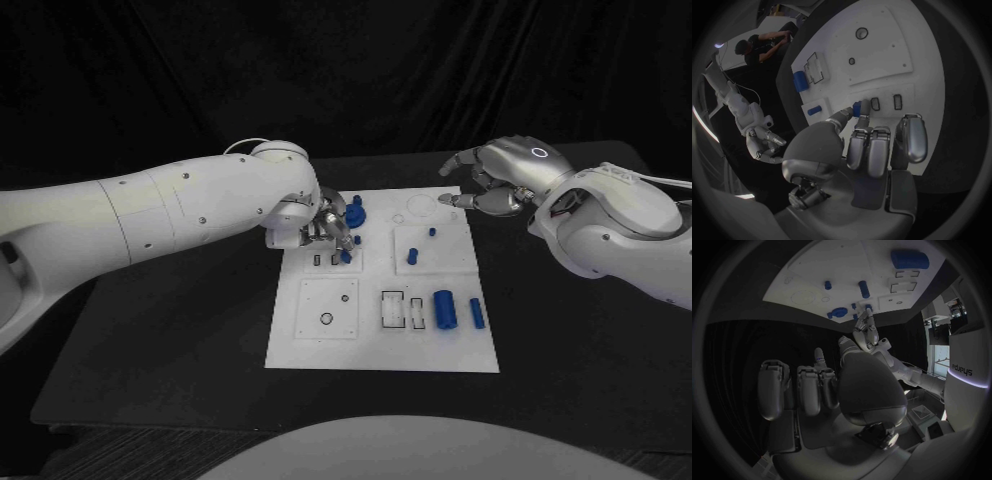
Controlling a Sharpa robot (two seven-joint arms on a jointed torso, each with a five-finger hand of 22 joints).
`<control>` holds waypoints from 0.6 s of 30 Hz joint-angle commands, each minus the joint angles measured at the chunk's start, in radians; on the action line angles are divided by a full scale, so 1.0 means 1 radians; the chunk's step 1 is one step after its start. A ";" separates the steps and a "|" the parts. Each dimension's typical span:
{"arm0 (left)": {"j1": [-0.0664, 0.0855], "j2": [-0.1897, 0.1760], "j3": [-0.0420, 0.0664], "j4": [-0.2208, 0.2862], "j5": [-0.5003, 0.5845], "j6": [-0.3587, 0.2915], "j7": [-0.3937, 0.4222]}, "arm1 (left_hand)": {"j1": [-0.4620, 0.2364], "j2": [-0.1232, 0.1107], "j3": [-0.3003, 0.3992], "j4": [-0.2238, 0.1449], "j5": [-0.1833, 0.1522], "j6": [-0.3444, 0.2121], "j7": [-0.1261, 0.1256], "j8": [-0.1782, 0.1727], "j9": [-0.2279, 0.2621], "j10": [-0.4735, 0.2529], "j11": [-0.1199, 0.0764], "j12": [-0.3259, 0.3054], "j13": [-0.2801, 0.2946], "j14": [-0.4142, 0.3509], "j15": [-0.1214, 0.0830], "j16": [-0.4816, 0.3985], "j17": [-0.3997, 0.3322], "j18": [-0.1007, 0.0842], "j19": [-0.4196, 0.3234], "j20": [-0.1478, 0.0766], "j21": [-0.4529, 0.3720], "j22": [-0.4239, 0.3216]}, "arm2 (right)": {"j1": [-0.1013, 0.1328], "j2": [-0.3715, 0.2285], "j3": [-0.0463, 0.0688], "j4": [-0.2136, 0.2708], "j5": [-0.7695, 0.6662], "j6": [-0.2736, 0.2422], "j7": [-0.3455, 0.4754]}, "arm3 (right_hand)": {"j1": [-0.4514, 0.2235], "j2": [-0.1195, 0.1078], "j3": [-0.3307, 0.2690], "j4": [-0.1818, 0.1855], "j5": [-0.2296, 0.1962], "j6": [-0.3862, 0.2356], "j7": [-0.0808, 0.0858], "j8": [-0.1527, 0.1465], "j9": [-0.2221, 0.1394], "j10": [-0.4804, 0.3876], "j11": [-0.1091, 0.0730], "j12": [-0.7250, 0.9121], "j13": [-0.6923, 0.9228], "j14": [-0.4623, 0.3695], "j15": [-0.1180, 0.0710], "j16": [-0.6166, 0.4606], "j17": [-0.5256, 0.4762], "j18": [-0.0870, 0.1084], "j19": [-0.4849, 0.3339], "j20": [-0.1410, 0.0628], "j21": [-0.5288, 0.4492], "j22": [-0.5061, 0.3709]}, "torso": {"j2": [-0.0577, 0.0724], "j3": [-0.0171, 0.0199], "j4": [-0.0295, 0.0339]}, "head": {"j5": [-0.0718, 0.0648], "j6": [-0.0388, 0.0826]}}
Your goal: Assemble the parts on the task board
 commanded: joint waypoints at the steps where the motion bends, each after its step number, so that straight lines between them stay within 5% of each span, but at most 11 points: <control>1: -0.002 -0.009 0.001 0.012 0.007 -0.026 -0.002 | -0.003 -0.006 0.023 -0.013 0.005 0.002 -0.008 -0.002 0.002 0.104 -0.007 0.004 0.263 0.102 -0.008 0.003 0.263 0.016 0.006 0.000 0.000 0.060 | -0.003 -0.002 0.001 -0.001 -0.007 0.009 -0.023 | 0.011 0.000 0.001 -0.007 0.006 0.008 0.001 0.003 -0.001 0.103 0.008 0.004 0.263 0.107 0.003 0.003 0.263 0.008 0.047 0.001 -0.007 0.221 | 0.000 -0.0008 0.0000 | 0.001 0.000; 18: -0.001 -0.061 0.001 0.048 0.007 -0.041 -0.023 | -0.025 -0.010 0.062 -0.019 0.009 0.009 -0.009 0.000 0.013 0.104 -0.010 0.004 0.263 0.102 -0.011 0.003 0.263 0.015 0.016 -0.003 0.002 0.068 | -0.013 -0.004 0.001 -0.003 -0.007 0.023 -0.030 | 0.016 0.005 0.004 -0.010 0.017 0.009 0.002 0.001 -0.004 0.103 0.009 0.004 0.263 0.107 0.004 0.003 0.263 0.009 0.045 0.002 -0.011 0.220 | -0.002 0.0001 0.0020 | 0.009 0.000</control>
